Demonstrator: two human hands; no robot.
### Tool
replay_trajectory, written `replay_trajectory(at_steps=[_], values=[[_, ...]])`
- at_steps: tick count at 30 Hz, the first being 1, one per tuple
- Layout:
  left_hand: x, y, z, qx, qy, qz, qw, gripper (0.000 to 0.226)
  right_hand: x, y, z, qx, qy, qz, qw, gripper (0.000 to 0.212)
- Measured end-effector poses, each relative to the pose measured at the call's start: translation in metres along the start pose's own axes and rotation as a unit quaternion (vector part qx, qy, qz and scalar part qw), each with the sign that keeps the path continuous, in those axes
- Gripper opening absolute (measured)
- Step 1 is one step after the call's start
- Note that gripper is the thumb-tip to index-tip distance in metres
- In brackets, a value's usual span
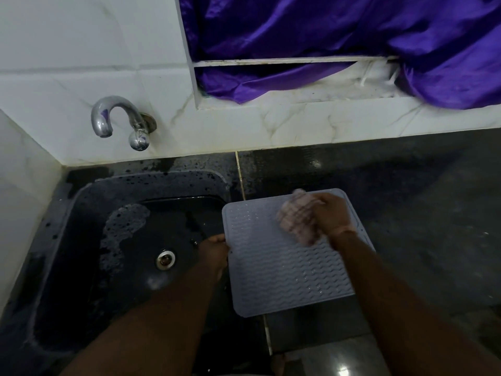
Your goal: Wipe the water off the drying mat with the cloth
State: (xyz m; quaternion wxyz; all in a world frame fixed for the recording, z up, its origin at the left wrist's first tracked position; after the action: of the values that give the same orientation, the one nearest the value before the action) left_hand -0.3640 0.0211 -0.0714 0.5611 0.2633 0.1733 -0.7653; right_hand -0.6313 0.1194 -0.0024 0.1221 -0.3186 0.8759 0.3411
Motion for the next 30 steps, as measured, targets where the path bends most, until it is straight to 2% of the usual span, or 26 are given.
replay_trajectory(at_steps=[3, 5, 7, 10, 17, 18, 20, 22, 23, 24, 26, 30], values=[[-0.001, 0.000, -0.002, -0.002, -0.002, 0.006, 1.000, 0.025, 0.021, 0.037, 0.028, -0.121, -0.009, 0.133, 0.984, 0.024], [-0.001, 0.001, -0.004, 0.004, -0.003, 0.007, 1.000, 0.026, 0.019, 0.028, 0.045, -0.250, 0.001, 0.169, 0.953, 0.035], [-0.001, 0.003, -0.006, 0.005, -0.008, 0.010, 1.000, 0.027, 0.008, -0.006, 0.058, -0.320, 0.018, 0.157, 0.934, 0.039], [0.002, 0.004, -0.009, 0.005, -0.007, 0.001, 1.000, 0.029, -0.019, -0.058, 0.061, -0.336, 0.010, 0.139, 0.932, 0.048], [-0.001, 0.007, -0.006, 0.000, -0.007, -0.024, 1.000, 0.033, -0.107, -0.163, 0.015, -0.410, 0.132, 0.047, 0.901, 0.025], [-0.001, 0.009, -0.006, 0.000, -0.006, -0.018, 1.000, 0.031, -0.118, -0.178, 0.012, -0.407, 0.134, 0.021, 0.903, 0.022], [0.001, 0.011, -0.006, -0.014, 0.008, -0.013, 1.000, 0.028, -0.126, -0.191, 0.006, -0.342, 0.113, -0.043, 0.932, 0.018], [-0.002, 0.011, -0.002, -0.007, 0.009, -0.027, 1.000, 0.028, -0.117, -0.168, -0.007, -0.141, 0.047, -0.116, 0.982, 0.019], [-0.003, 0.010, 0.000, -0.001, 0.004, -0.036, 0.999, 0.029, -0.108, -0.149, -0.012, -0.028, 0.011, -0.136, 0.990, 0.021], [-0.005, 0.009, 0.001, 0.005, -0.001, -0.034, 0.999, 0.029, -0.093, -0.125, -0.013, 0.044, -0.016, -0.126, 0.991, 0.020], [-0.007, 0.005, 0.004, 0.009, 0.002, -0.029, 1.000, 0.026, -0.061, -0.077, -0.018, 0.084, -0.009, -0.063, 0.994, 0.017], [0.002, 0.005, -0.005, 0.038, -0.013, -0.004, 0.999, 0.026, -0.009, 0.007, -0.002, -0.002, 0.001, 0.141, 0.990, 0.037]])
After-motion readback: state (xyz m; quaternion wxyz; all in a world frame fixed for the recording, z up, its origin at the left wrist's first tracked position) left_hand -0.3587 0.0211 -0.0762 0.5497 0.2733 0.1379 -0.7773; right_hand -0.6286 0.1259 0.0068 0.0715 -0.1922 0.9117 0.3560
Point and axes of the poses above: each hand's wrist, its own x-axis towards the middle knuckle, its own y-axis out of the back of the hand, z = x × y, the point moved 3 cm from there along x, towards the middle knuckle, and after that the axes turned 12 degrees about -y, right-handed, at the moved point
